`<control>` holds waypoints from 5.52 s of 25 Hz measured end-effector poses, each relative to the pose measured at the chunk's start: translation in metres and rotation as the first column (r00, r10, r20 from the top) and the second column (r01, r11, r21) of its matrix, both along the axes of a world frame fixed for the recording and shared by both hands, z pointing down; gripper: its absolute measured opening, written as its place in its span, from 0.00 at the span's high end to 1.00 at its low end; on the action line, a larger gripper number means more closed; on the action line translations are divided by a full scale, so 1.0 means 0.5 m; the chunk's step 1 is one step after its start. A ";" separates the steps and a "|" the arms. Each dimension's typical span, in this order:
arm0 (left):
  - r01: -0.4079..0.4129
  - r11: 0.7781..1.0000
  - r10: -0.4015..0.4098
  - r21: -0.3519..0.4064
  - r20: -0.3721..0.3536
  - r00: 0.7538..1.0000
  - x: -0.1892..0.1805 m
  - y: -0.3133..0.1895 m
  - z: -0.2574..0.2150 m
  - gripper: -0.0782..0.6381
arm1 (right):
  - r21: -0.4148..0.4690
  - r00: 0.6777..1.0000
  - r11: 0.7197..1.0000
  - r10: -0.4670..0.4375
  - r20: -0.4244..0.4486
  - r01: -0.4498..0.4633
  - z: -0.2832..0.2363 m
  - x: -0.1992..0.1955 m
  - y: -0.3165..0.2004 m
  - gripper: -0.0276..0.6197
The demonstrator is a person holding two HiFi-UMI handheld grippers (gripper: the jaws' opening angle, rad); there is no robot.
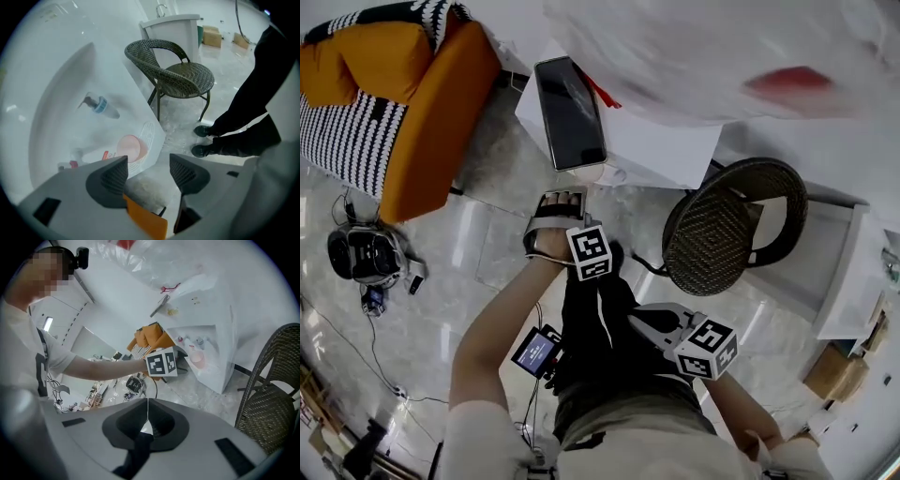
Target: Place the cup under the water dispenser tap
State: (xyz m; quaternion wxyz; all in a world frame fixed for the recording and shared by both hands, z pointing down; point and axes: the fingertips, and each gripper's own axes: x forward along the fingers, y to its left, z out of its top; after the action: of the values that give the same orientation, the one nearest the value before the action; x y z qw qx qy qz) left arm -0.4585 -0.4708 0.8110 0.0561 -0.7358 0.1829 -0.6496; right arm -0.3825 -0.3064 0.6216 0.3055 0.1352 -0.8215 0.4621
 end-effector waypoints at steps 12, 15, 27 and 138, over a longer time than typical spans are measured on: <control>0.288 0.956 -0.294 -0.061 -0.258 0.920 -0.142 0.017 -0.185 0.46 | 0.086 0.996 0.996 -0.038 0.075 0.032 -0.102 -0.076 -0.060 0.92; 0.403 0.906 -0.423 -0.132 -0.330 0.844 -0.191 0.020 -0.231 0.46 | 0.120 0.995 0.992 -0.043 0.085 0.032 -0.125 -0.102 -0.075 0.91; 0.614 0.787 -0.494 -0.064 -0.661 0.565 -0.298 0.049 -0.479 0.55 | 0.204 0.983 0.977 -0.095 0.154 0.062 -0.232 -0.188 -0.107 0.91; 0.555 0.820 -0.259 -0.141 -0.956 0.139 0.148 0.510 -0.921 0.81 | 0.504 0.836 0.861 -0.224 0.500 -0.071 -0.490 0.135 0.222 0.92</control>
State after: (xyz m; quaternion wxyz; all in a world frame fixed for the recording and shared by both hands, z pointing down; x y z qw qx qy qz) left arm -0.3846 -0.2155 0.3506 -0.1536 -0.8781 0.4516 -0.0373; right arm -0.3150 -0.1956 0.3765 0.0333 0.0393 -0.9700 0.2376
